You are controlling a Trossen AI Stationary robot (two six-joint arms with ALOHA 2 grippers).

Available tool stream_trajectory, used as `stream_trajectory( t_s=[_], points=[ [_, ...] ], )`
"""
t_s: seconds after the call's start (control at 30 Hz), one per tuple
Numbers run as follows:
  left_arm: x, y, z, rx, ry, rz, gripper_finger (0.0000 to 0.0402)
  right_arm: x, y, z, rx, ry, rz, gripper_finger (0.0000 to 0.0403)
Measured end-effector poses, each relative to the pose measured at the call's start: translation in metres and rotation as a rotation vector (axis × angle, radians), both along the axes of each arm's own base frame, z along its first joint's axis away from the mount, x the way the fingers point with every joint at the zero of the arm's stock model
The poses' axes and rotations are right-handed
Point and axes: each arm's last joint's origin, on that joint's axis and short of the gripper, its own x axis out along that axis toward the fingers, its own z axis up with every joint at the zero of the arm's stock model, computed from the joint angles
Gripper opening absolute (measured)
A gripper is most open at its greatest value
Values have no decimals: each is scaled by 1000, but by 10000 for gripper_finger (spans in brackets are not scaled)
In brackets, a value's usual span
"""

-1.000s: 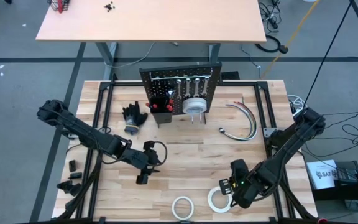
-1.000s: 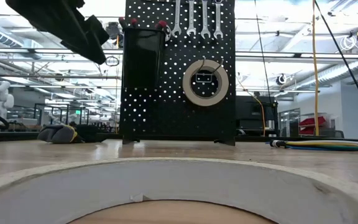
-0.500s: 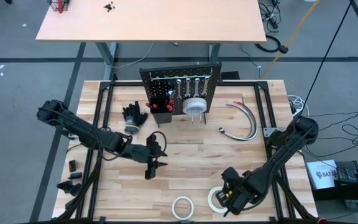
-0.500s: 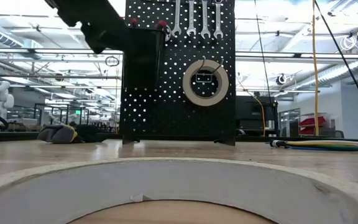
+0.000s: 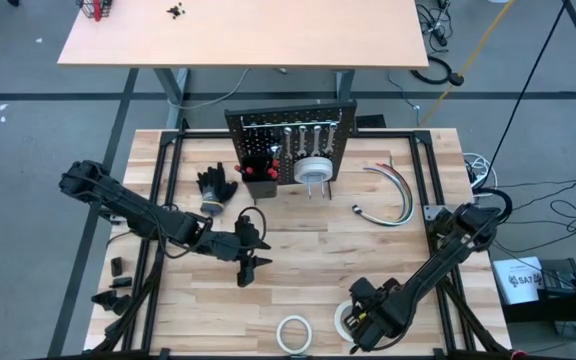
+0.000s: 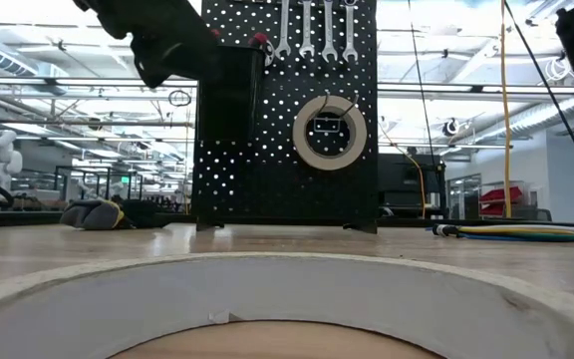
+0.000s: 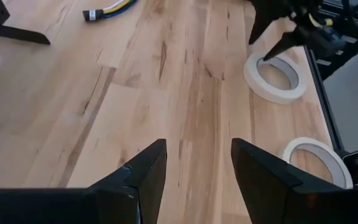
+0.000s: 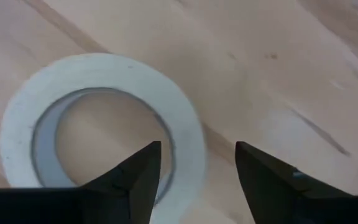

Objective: Hang tools onto peg board
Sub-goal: Hang the white masking tape on the peg board

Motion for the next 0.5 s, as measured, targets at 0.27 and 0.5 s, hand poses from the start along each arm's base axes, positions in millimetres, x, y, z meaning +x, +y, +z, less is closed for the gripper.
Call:
stream_trajectory(
  t_s=[0.27, 0.5],
  points=[
    [2, -1, 4, -38, -45, 18, 183, 4, 7, -15, 37, 34, 62, 168],
    [5, -1, 8, -117, -89, 64, 183, 7, 2, -9, 57, 29, 134, 58]
  ],
)
